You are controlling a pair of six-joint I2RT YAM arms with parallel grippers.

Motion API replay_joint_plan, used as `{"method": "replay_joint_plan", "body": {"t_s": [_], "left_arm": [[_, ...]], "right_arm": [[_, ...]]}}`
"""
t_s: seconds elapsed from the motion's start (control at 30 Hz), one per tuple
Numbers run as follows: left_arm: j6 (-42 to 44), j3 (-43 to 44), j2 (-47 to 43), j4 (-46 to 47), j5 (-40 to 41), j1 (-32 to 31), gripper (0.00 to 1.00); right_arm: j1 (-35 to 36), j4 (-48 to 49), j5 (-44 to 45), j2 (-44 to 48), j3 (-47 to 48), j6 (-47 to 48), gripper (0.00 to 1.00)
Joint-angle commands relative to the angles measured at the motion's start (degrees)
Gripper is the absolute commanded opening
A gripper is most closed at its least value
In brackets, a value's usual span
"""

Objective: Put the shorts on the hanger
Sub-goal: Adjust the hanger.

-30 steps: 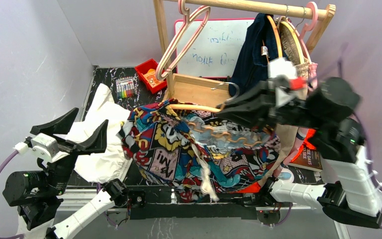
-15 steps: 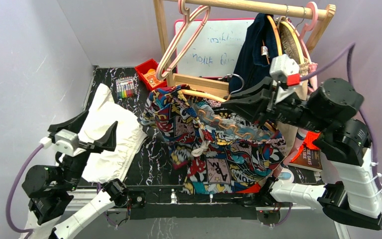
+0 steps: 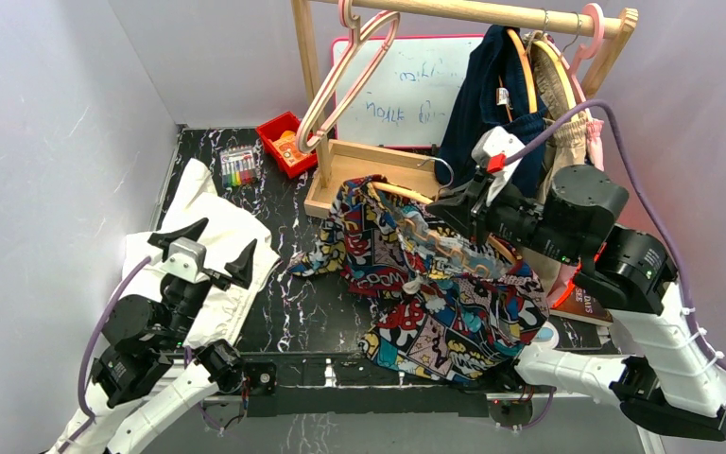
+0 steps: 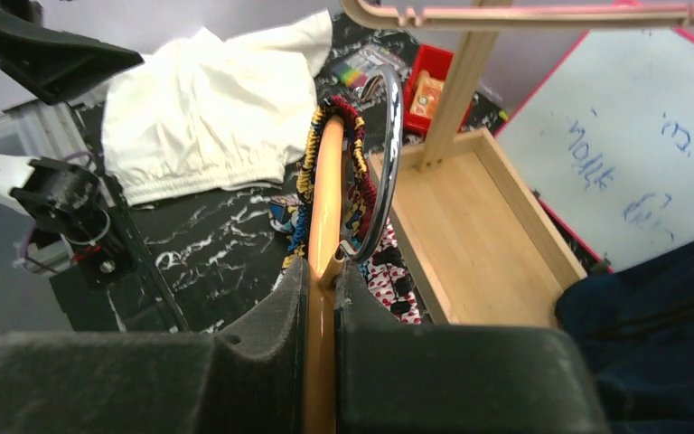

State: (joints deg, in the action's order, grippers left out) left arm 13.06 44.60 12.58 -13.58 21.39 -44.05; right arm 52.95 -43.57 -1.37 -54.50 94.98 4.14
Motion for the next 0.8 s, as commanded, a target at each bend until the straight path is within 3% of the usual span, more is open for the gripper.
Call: {"method": "replay_joint_plan", "body": {"t_s": [0.0, 0.13, 0.27, 0.33, 0.57, 0.67, 0.77], "left_arm": [[-2.10, -2.46, -1.72, 2.83, -1.16, -0.31, 0.98], [-2.87, -5.21, -2.05, 3.66, -1.28, -0.33, 0.99], [-4.26, -8.30, -2.32, 5.04, -2.18, -0.33, 0.98], [-4.95, -10.09, -2.63, 6.34, -3.08, -0.33, 0.99], [-6.67, -14.71, -2.33, 8.75, -3.71, -0.33, 0.98], [-6.88, -15.45, -2.26, 8.95, -4.82, -0.35, 0.99], [-6.11, -14.69, -1.96, 8.07, -4.87, -0.33, 0.98]], "right_arm": [[-0.02, 0.71, 4.63, 2.51, 0.77, 0.10, 0.00], [0.04, -1.73, 10.90, 2.46, 1.05, -0.37, 0.00], [0.05, -0.14, 28.83, -0.29, 2.19, -3.03, 0.00], [0.01, 1.87, 32.99, -2.22, 3.87, -3.72, 0.00], [0.03, 8.73, 39.57, -12.94, 17.43, -1.57, 0.00], [1.59, 9.46, 38.56, -18.23, 31.30, -0.86, 0.00], [1.91, 11.66, 37.46, -19.87, 34.99, -0.83, 0.00]]}}
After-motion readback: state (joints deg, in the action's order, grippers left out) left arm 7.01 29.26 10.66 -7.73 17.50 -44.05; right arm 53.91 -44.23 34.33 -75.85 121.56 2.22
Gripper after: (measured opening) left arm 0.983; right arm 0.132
